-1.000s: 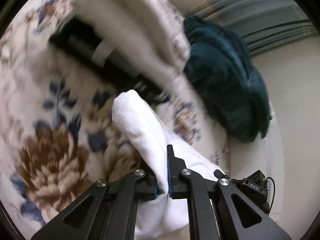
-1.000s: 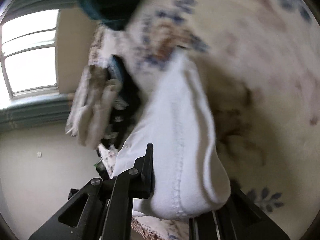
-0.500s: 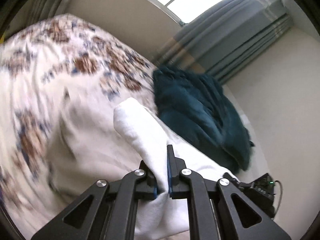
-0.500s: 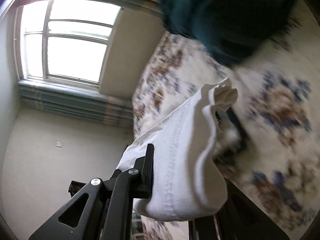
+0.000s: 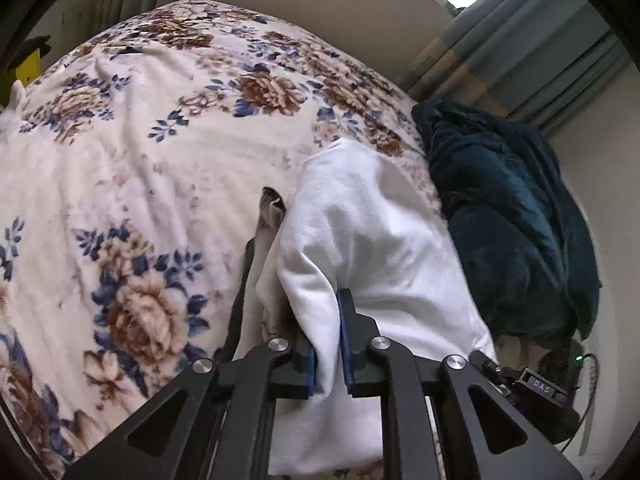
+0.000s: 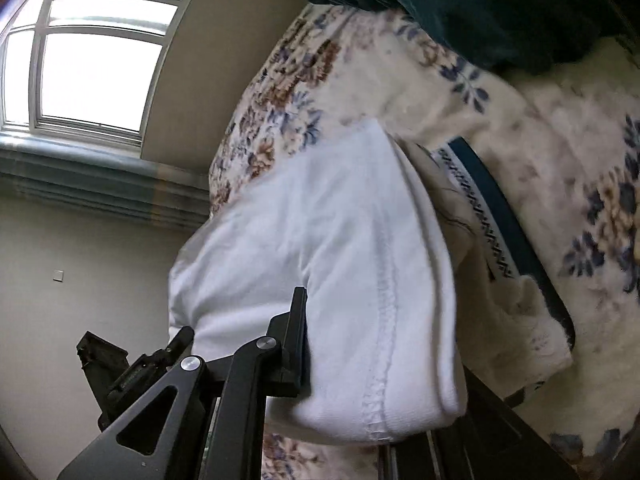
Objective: Fold small clothes
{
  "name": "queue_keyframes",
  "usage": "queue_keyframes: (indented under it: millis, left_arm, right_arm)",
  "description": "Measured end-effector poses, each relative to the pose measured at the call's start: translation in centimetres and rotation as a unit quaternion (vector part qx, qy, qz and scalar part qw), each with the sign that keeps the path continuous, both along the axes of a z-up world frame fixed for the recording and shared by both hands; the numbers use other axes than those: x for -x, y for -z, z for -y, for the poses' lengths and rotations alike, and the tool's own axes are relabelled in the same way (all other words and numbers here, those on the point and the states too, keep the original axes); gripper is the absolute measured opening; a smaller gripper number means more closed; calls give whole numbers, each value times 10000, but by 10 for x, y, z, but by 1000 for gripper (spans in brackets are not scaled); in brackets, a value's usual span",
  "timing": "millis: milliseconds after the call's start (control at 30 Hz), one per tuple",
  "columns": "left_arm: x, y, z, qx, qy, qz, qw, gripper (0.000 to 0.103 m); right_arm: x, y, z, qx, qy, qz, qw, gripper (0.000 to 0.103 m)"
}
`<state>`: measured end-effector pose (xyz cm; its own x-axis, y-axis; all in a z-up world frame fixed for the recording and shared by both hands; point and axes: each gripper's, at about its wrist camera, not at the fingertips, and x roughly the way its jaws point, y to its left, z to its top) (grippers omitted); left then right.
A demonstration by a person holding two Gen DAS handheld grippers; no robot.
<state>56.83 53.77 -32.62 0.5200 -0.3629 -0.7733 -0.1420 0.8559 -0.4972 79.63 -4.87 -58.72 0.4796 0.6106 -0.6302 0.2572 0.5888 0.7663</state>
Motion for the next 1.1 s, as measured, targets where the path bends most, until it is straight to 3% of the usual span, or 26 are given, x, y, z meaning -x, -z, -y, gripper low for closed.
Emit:
queue_keyframes:
  millis: [100, 133, 167, 200, 233, 267, 367, 467, 567, 833, 1100]
  left_arm:
    - [8, -9, 8, -371, 23, -136, 9992, 19]
    - [7, -10, 9, -537, 20, -183, 9984, 33]
    - [10, -15, 15, -843, 31, -233, 9962, 59]
    - [13, -19, 21, -1132, 34, -286, 9931, 78]
    - [17, -24, 27, -1409, 44, -317, 9895, 97]
    - [23, -31, 33, -1637, 43, -272, 9861, 97]
    - [45, -51, 44, -1969, 5, -102, 9804, 98]
    - [70, -71, 54, -2171, -33, -29, 9761, 98]
    - [96, -93, 64, -2353, -55, 66, 9719, 98]
    - [169, -171, 79, -2527, -158, 449, 9664, 98]
    - [264, -256, 94, -2800, -300, 846, 9558, 98]
  right_arm:
    - [1, -5, -1, 689, -170, -122, 9974, 28]
    - [4, -8, -1, 1042, -210, -195, 9941, 46]
    - [11, -12, -1, 1424, -226, -280, 9892, 54]
    - [14, -18, 0, 1687, -234, -319, 9849, 55]
    - [18, -24, 0, 1912, -253, -367, 9805, 63]
    - [21, -31, 0, 2247, -271, -445, 9730, 80]
    - [34, -56, -2, 3132, -304, -449, 9481, 102]
    - [57, -90, -7, 3914, -280, -336, 9192, 102]
    - [82, -123, -12, 4300, -263, -225, 9021, 103]
    - [150, -215, -31, 4511, -246, 302, 8916, 103]
    - [252, -324, -35, 4651, -200, 856, 8809, 103]
